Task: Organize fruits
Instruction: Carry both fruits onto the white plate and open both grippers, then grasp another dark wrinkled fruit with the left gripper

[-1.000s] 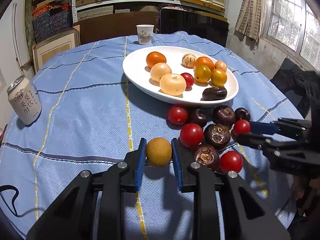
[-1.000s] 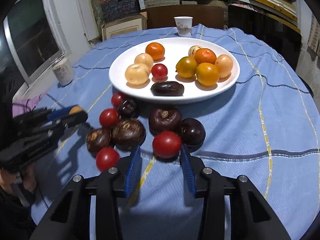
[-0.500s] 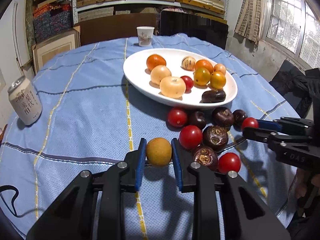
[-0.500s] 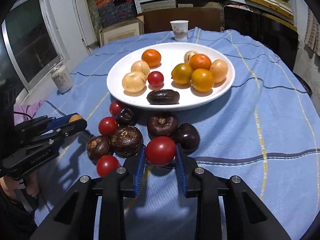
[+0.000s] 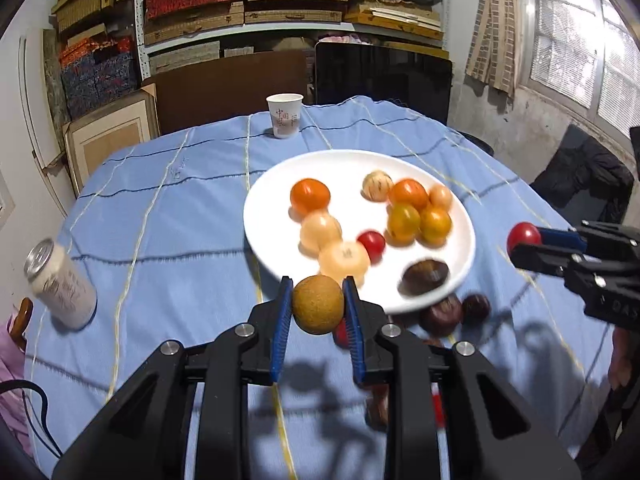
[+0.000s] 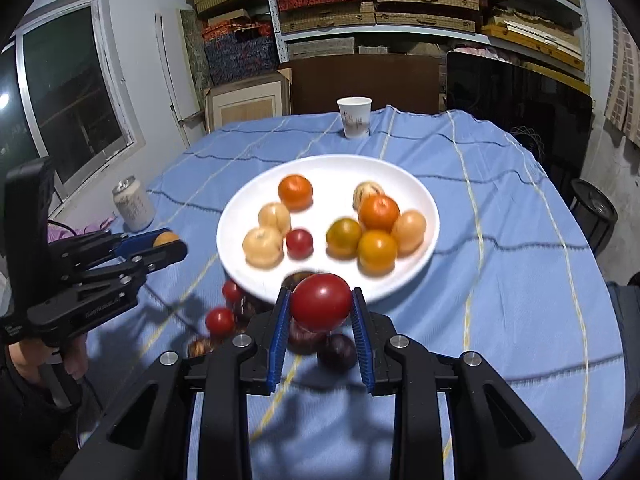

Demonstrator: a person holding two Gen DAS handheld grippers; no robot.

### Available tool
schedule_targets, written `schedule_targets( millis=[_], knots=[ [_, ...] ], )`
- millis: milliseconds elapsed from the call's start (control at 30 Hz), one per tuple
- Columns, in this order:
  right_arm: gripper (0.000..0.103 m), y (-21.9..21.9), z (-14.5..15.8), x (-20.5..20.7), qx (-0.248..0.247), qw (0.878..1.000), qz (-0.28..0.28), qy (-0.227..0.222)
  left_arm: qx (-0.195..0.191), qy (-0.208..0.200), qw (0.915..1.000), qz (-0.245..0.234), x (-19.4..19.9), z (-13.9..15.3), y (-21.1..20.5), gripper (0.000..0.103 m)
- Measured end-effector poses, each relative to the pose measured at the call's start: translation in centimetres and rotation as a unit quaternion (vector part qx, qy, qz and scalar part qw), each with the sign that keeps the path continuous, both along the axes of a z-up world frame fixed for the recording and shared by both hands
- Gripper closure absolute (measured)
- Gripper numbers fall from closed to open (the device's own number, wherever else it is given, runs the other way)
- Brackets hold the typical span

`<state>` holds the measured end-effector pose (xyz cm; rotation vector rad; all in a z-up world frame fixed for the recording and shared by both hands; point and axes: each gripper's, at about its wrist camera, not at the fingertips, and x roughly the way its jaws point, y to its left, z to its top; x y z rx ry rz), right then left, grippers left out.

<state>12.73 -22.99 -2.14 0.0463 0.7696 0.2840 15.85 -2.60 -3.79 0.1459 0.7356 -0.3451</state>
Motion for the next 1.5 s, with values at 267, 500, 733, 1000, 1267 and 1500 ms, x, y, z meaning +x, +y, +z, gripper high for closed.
schedule_targets(
  millis=[267,500,733,1000,1267,1500],
  knots=[
    [0.073,1.8,0.3,7.4,-0.017,1.000,0.004,0.011,0.016,0.028,0.9994,0.013,5.7,-1.9,-1.8,0.079],
    [0.073,3.7,-2.6,12.5,-0.041,0.998,0.010,0.039,0.019,0.044,0.9987,0.018,8.0,-3.3,-2.3,0.078],
    [0.056,3.8,-2.8,11.7,-0.057,0.998,0.004,0.021,-0.004,0.032,0.9990,0.030,7.6,-2.4,-1.5,0.035],
    [0.047,1.0,-0.2,5.3,-0.026,0.999,-0.008,-0.018,0.003,0.018,0.9998,0.007,2.5,-0.8,-0.9,0.030],
    [0.044,-1.7,-3.2,-2.9,0.019,0.999,-0.039,-0.014,0.027,0.037,0.9983,-0.035,-4.6,-2.9,-1.3,0.026],
    [0.043,-3.5,-6.4,-5.3,0.066,0.995,-0.070,0.004,0.057,0.042,0.9974,-0.012,-6.1,-5.2,-1.5,0.026]
  ],
)
